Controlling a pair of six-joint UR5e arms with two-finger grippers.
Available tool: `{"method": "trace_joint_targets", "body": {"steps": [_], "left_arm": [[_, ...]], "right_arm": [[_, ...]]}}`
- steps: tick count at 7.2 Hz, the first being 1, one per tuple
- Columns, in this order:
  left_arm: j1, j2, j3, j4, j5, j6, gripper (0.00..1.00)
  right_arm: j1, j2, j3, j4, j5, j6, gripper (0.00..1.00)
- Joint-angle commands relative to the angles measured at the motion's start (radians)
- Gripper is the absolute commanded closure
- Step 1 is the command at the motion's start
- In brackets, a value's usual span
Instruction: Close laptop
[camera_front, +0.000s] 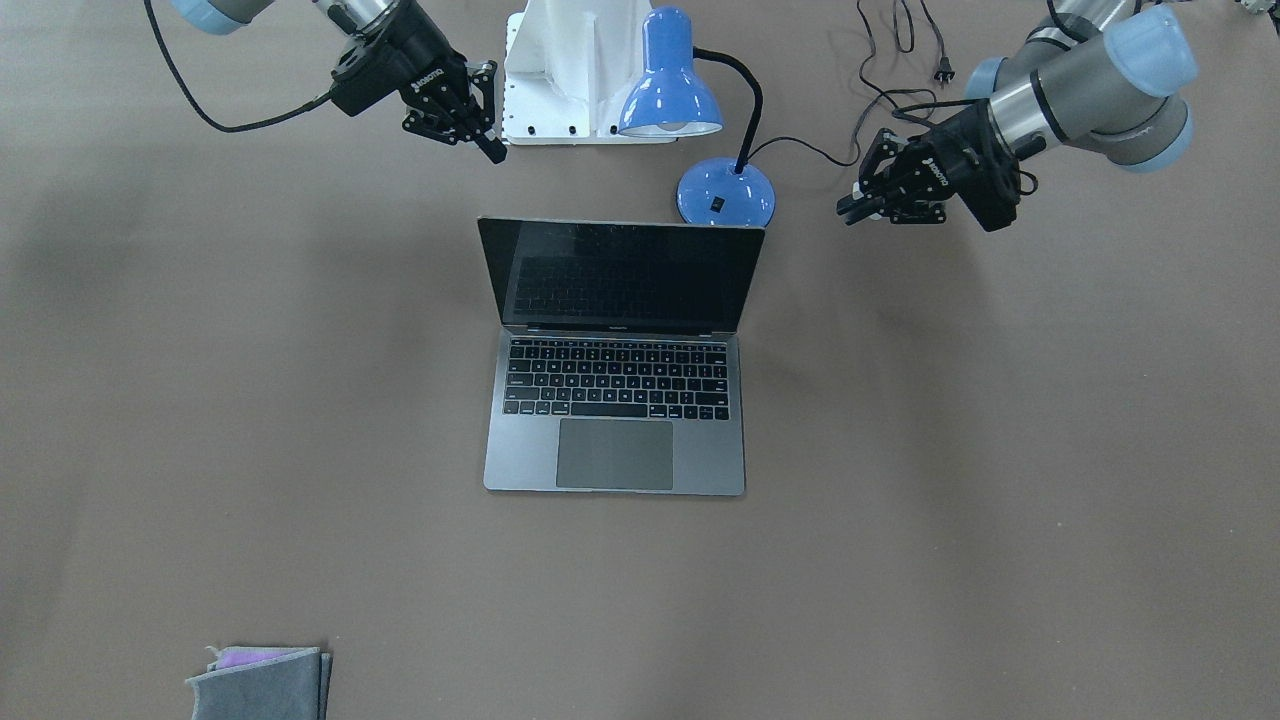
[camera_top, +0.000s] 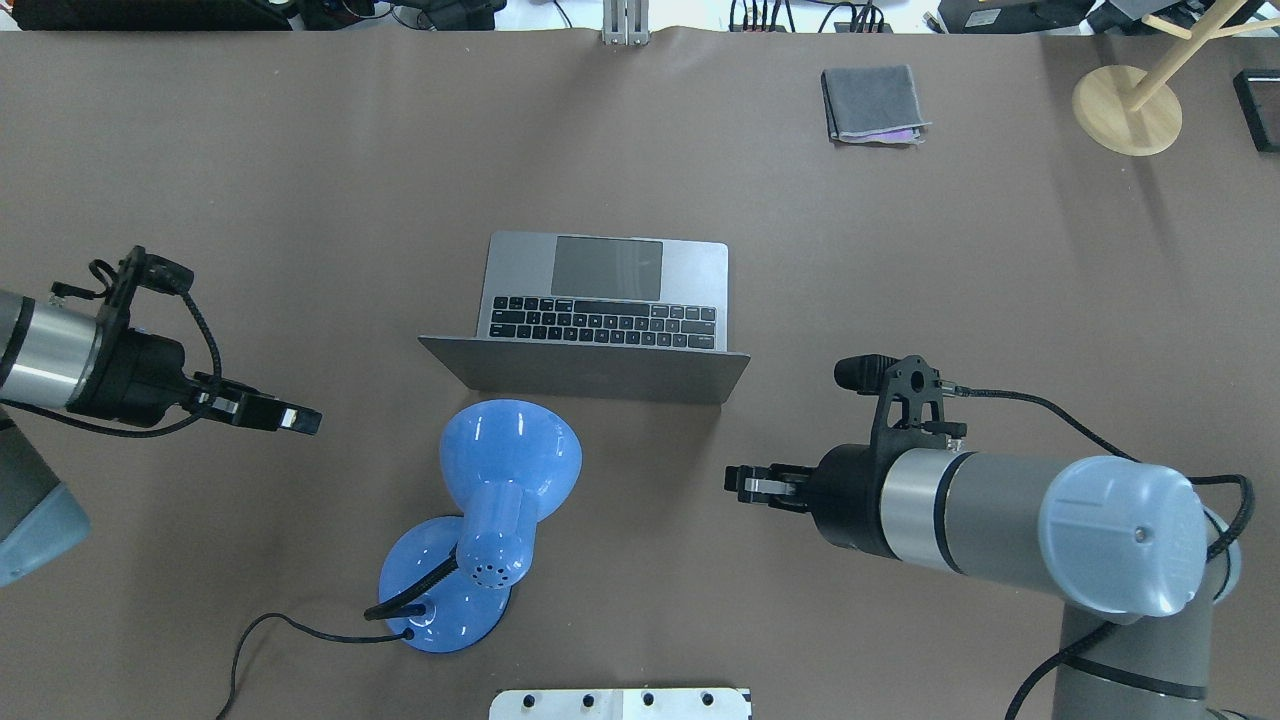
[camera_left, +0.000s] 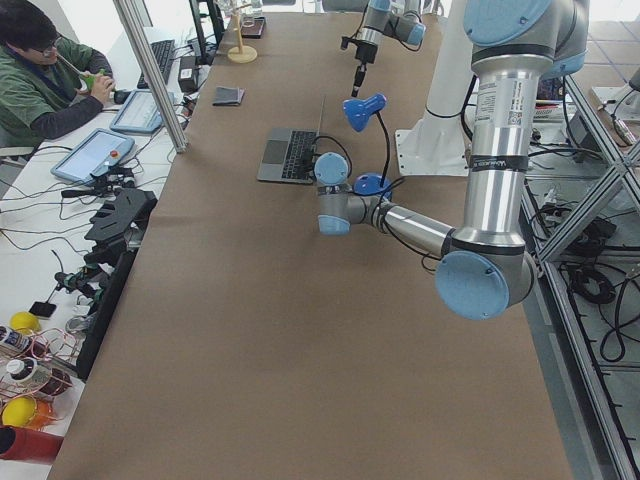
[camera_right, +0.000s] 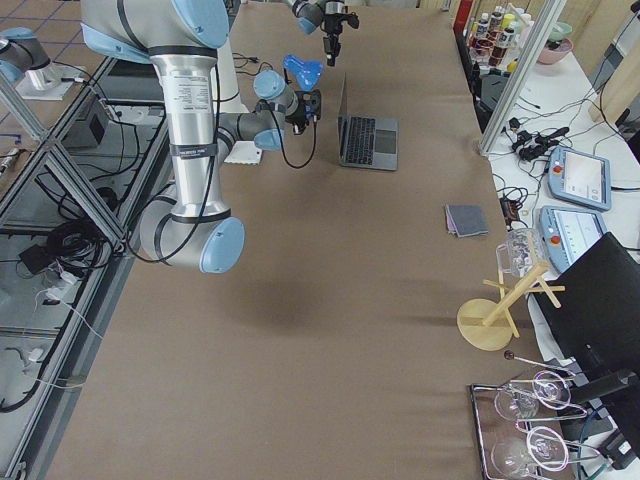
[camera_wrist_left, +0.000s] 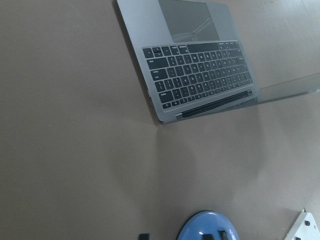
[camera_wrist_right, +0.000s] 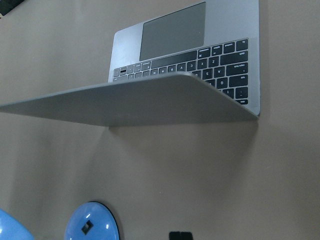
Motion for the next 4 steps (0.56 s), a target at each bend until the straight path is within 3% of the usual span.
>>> {"method": "trace_joint_targets", "body": {"steps": [1, 4], "left_arm": [[0.106, -0.069, 0.000, 0.001, 0.124, -0.087, 1.00], [0.128, -0.150, 0.006, 0.009, 0.163, -0.173, 1.00]], "right_arm": [[-0.012, 0.084, -0.007, -0.128, -0.025, 0.000, 1.00], [0.063, 0.084, -0.013, -0.150, -0.022, -0.006, 1.00]]}}
